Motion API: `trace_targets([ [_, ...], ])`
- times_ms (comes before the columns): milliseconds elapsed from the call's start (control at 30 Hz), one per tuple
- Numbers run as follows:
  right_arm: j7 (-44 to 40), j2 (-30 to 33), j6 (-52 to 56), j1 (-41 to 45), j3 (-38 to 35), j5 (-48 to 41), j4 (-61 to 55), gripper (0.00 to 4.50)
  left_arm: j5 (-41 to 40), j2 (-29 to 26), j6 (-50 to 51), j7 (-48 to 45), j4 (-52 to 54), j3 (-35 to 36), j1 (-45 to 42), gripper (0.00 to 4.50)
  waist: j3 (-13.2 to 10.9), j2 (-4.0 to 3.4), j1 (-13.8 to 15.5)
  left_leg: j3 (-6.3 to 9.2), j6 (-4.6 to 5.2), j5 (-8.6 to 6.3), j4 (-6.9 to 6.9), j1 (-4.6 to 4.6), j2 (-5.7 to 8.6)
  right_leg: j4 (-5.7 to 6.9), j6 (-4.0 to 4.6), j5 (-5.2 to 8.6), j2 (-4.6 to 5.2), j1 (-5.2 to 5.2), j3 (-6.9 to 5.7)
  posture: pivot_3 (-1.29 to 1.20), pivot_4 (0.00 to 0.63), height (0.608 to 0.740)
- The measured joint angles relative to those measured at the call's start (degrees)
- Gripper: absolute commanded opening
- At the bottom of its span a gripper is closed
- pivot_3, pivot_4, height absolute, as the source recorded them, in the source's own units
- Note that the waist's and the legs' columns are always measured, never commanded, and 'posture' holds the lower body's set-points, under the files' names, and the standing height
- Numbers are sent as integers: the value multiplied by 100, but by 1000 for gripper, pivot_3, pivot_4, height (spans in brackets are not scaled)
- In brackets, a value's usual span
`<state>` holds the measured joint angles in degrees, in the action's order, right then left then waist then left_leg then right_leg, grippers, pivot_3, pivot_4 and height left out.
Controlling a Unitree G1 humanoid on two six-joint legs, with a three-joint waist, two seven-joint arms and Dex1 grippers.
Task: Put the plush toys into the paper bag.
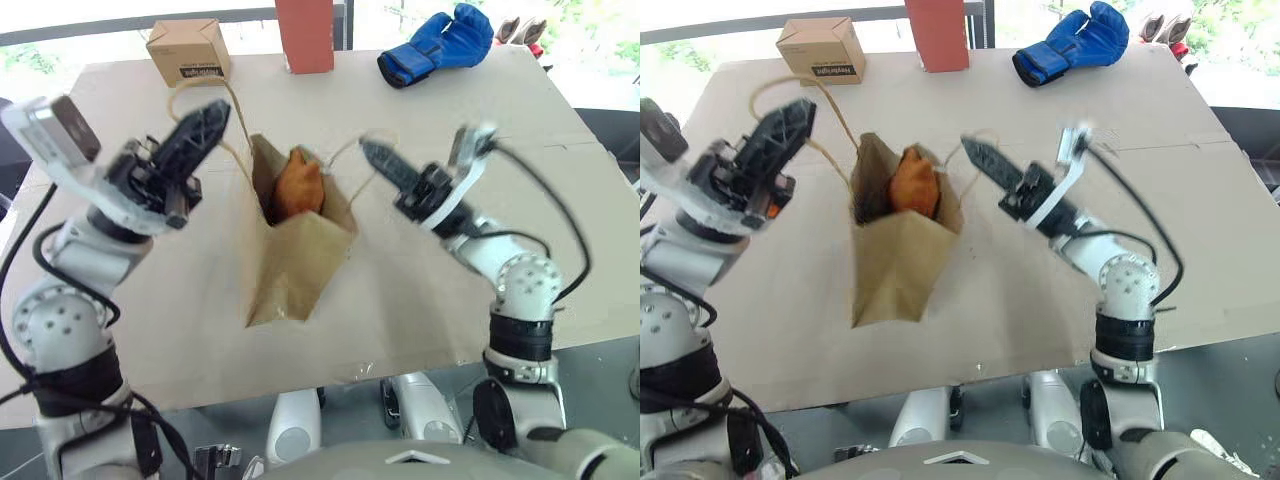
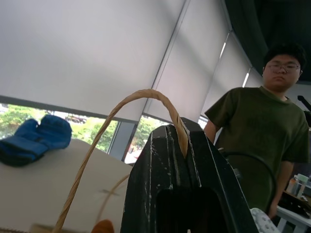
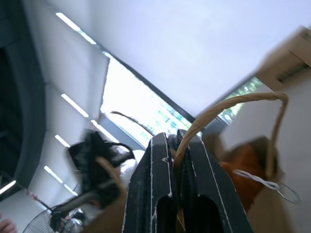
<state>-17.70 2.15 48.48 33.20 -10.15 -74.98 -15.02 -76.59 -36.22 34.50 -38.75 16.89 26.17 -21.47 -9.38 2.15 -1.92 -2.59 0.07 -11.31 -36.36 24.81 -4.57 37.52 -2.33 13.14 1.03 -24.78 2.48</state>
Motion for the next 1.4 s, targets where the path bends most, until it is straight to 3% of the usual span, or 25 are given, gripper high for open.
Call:
trace_targets([
  [167,404,475,18,375,-6,-337,-552,49,698,-38,-197,-327,-713,-316,-651,0,3,2,-9,-6,0,0,5,0,2,-7,-10,-8,2,1,4,0,150,740],
  [267,444,859,70,-49,353,199,-720,49,2032,-10,-592,-489,-1553,-1047,-740,0,5,3,-3,-7,0,0,6,0,2,-7,2,-1,2,1,5,0,150,740],
  [467,367,1421,35,-748,1082,1452,-872,49,3459,208,-996,-754,-2433,-1897,-986,0,2,4,-10,-12,0,0,4,4,3,-7,1,-2,4,-4,10,0,150,740],
  [500,360,1492,9,-743,1143,1602,-973,281,3597,209,-1032,-857,-2514,-1958,-1077,0,3,4,-17,-11,0,0,4,3,2,-5,0,-2,3,-4,10,0,150,740],
  [567,275,1627,6,-749,1162,1681,-1103,909,3643,192,-1070,-1021,-2568,-1958,-1159,733,2,4,-19,-10,0,0,4,4,2,-4,-1,-3,3,-4,9,0,150,740],
  [767,-199,2772,268,-1019,730,1283,-1846,3566,3330,-148,-706,-1571,-2146,-1506,-946,3176,1,4,-11,-11,0,-1,5,7,1,-14,-2,-3,9,-2,7,0,150,740],
  [800,-257,2978,320,-1106,580,1135,-1938,3611,3235,-245,-609,-1639,-2007,-1400,-816,3570,2,5,-11,-12,0,-1,5,4,1,-14,-1,-2,9,0,8,0,150,740],
  [867,-457,3491,425,-1331,357,887,-2186,3611,2945,-398,-324,-1758,-1609,-1176,-439,4475,0,2,-15,-13,0,-1,5,3,1,-14,0,0,11,-1,10,0,150,740],
  [967,-821,4372,514,-1753,16,975,-2468,3611,2540,-594,71,-1873,-1146,-753,240,4475,0,2,-14,-13,0,-1,4,0,1,-13,-10,7,12,-1,9,0,150,740],
  [1067,-1062,4819,418,-2043,264,1674,-2592,2795,2373,-785,273,-2005,-786,-482,886,4500,4,9,-29,-14,0,-1,4,-9,-2,-15,-17,13,13,1,9,0,150,740],
  [1167,-1076,4532,-21,-1928,1170,2709,-2361,1345,2404,-800,239,-2125,-436,-427,1562,4500,2,5,-46,-20,0,-1,3,-12,-1,-14,-15,12,16,-2,16,0,150,740],
  [1200,-1041,3982,-392,-1692,1798,3383,-1975,722,2607,-687,111,-2094,-193,-517,1945,4500,5,9,-54,-21,-1,-1,1,-16,-2,-17,-11,9,15,-1,16,0,150,740],
  [1233,-1037,3866,-481,-1655,1955,3514,-1901,292,2640,-617,98,-2090,-140,-616,1960,4500,0,2,-47,-20,-1,-1,0,-11,-1,-16,-11,9,16,-3,15,0,150,740],
  [1267,-1068,3655,-692,-1514,2324,3865,-1706,77,2707,-489,47,-2000,3,-690,2046,4500,-4,-1,-17,-19,0,-1,0,-4,2,-19,-10,9,17,-6,14,0,150,740],
  [1400,-1146,2582,-1381,-1010,3013,4652,-934,77,3059,-167,-226,-1615,261,-1016,1951,4500,-2,1,59,-21,-1,0,-8,1,4,-18,8,-3,15,-2,16,0,150,740],
])
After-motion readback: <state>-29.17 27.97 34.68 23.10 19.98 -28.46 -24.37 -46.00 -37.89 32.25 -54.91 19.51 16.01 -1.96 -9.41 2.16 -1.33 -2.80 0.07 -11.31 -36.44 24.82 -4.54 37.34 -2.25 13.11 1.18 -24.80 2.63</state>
